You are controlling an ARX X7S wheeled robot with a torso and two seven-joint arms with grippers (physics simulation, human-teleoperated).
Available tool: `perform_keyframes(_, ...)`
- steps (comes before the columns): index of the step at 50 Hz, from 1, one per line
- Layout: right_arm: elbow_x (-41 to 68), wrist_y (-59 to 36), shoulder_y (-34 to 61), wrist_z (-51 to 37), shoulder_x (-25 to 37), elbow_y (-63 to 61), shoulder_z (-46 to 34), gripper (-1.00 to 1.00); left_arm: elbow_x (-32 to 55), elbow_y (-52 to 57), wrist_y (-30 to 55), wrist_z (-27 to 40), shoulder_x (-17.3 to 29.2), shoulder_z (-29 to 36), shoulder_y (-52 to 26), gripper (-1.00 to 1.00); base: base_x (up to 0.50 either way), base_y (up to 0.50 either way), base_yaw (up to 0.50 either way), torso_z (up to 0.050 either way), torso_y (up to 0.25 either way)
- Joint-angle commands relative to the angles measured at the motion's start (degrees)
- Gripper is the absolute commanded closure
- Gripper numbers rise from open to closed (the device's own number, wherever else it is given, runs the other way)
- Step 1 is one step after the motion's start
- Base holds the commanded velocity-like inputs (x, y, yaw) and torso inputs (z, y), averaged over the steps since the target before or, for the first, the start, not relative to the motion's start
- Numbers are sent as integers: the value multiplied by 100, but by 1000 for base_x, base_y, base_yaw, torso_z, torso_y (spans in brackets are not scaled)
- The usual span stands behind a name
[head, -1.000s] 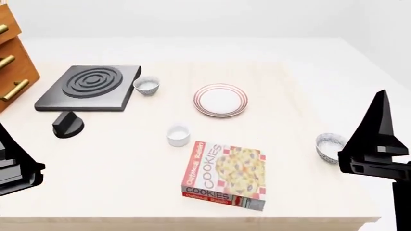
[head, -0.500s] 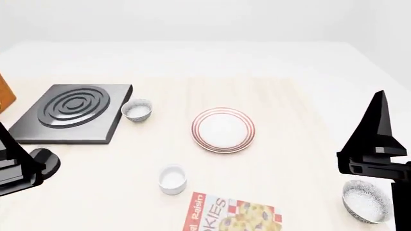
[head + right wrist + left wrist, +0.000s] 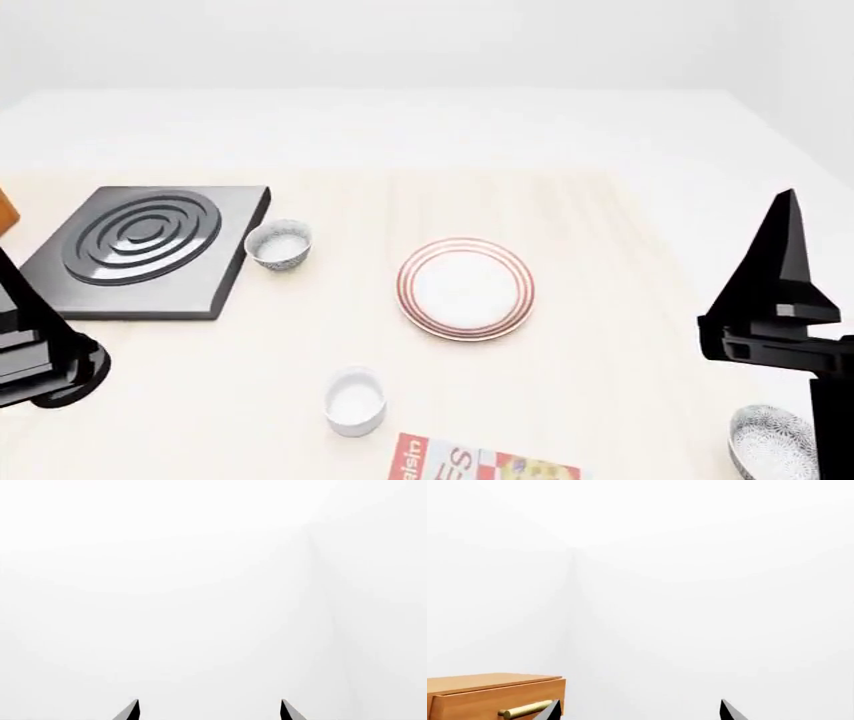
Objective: Pick the akita bowl next to the cookies box and place it on the plate.
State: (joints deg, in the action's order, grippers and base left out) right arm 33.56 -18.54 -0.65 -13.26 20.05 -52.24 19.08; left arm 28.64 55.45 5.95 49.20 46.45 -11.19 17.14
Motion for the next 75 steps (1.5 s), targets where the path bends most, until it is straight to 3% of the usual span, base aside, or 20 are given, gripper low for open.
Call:
perform_keyframes(1,10,-5,-5,-46,30,18,-29,-100,-8,-7,-30,15,15,14,16,-100,500,0,0,0,0)
perform_keyframes(35,-476,-341,275,-407,64,479,-504,-100,-12,-33,-124,59,50,-17,98,-100,63,0,0,0,0)
perform_keyframes(44,3,-1769,1352,-791,486,1054,-678,-100,-2,-18,-109,80,74,5,74,-100,0,0,0,0,0)
perform_keyframes(54,397,-2549,1816,-690,836,1489,-807,-100,-1,-12,-124,98,90,-10,107,-100,0,0,0,0,0)
perform_keyframes(69,2288,-5206,2404,-1456,1772,1192,-58,-100,-9,-30,-144,105,108,33,97,-100,0,0,0,0,0)
perform_keyframes(75,3510,-6646,2883,-2377,1844,1390,549,-100,26,25,-134,137,144,-41,141,-100,0,0,0,0,0)
